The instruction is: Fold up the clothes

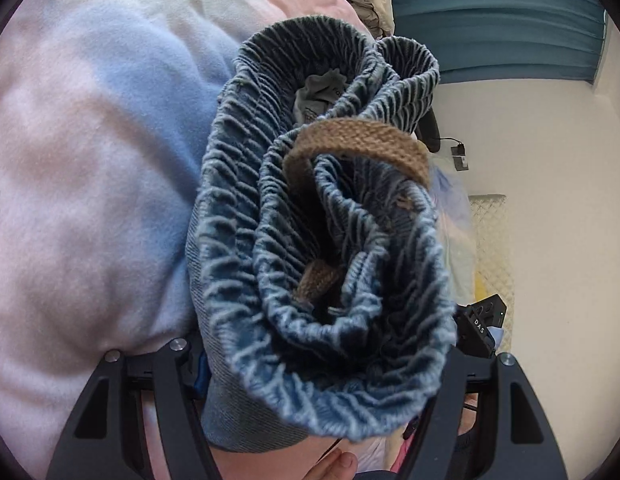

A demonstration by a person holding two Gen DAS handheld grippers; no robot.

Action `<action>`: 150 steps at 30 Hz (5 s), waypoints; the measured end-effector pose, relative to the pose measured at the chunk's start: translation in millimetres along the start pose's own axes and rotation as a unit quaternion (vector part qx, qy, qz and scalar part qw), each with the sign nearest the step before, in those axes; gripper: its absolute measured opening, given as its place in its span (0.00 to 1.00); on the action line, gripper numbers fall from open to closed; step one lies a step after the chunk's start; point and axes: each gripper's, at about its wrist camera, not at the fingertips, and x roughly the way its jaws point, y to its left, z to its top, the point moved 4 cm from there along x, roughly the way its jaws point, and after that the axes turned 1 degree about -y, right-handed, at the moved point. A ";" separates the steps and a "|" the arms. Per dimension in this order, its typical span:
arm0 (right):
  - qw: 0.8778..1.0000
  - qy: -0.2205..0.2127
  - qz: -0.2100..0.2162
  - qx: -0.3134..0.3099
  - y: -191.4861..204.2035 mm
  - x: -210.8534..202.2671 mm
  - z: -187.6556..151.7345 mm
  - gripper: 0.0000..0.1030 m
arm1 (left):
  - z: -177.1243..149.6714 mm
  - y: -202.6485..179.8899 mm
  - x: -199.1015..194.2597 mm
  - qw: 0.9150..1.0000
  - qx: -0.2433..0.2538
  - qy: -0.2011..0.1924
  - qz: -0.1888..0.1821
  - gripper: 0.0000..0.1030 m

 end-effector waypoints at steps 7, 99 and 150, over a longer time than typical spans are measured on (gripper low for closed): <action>0.998 0.058 0.036 0.010 -10.8 27.4 2.1 0.55 | 1.6 -6.0 -4.6 1.000 0.008 -0.002 0.026 0.59; 0.889 -0.189 -0.275 0.314 -309.6 -511.2 -528.2 0.09 | -593.8 -313.8 191.9 0.714 0.624 0.319 0.001 0.41; 0.953 -0.227 -0.141 -0.140 73.0 -425.3 -211.3 0.74 | -270.2 -362.6 -143.5 0.794 0.562 -0.156 0.173 0.51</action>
